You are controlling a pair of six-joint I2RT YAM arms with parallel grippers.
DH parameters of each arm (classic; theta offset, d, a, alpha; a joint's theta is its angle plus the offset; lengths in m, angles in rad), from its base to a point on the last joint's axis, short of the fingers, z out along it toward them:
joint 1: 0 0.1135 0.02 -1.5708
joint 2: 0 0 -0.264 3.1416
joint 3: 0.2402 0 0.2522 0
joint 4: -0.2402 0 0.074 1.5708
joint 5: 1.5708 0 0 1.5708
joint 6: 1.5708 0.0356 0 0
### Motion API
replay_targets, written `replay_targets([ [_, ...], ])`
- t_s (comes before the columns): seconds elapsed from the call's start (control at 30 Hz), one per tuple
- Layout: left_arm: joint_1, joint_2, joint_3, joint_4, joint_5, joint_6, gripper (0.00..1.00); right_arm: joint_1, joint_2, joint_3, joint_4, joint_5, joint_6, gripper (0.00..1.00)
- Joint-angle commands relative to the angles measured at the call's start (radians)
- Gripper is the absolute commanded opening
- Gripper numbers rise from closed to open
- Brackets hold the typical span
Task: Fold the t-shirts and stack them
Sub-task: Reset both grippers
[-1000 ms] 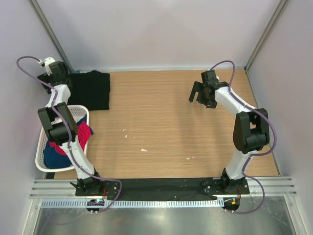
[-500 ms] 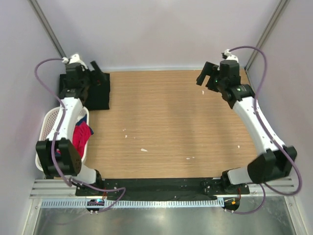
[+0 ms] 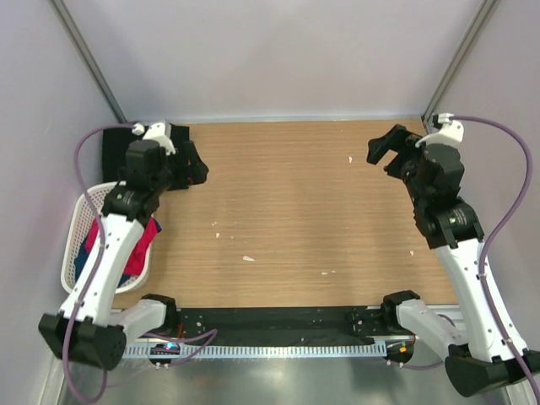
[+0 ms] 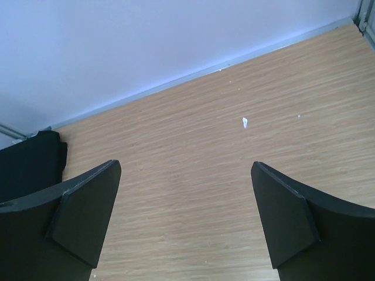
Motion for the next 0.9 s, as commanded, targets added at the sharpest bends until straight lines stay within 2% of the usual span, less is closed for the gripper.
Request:
replay_targets([
  [0.0,0.004,-0.116,-0.079,-0.001,-0.096,-0.054,1.00,-0.002,-0.064,-0.104,0.063,-0.015,0.053,1.00],
  [0.17,0.002,-0.272,-0.168,0.016,-0.090,-0.087,1.00,-0.002,-0.206,-0.291,0.085,-0.065,0.109,1.00],
  [0.3,0.004,-0.383,-0.257,0.018,-0.126,-0.123,1.00,-0.002,-0.339,-0.390,0.070,-0.032,0.149,1.00],
  [0.43,0.004,-0.452,-0.287,-0.028,-0.246,-0.185,1.00,-0.003,-0.378,-0.430,0.007,-0.021,0.178,1.00],
  [0.6,0.004,-0.513,-0.337,0.010,-0.217,-0.113,1.00,-0.003,-0.407,-0.476,-0.016,0.014,0.189,1.00],
  [0.87,0.004,-0.602,-0.466,0.098,-0.237,-0.197,1.00,-0.002,-0.456,-0.537,0.022,-0.032,0.166,1.00],
])
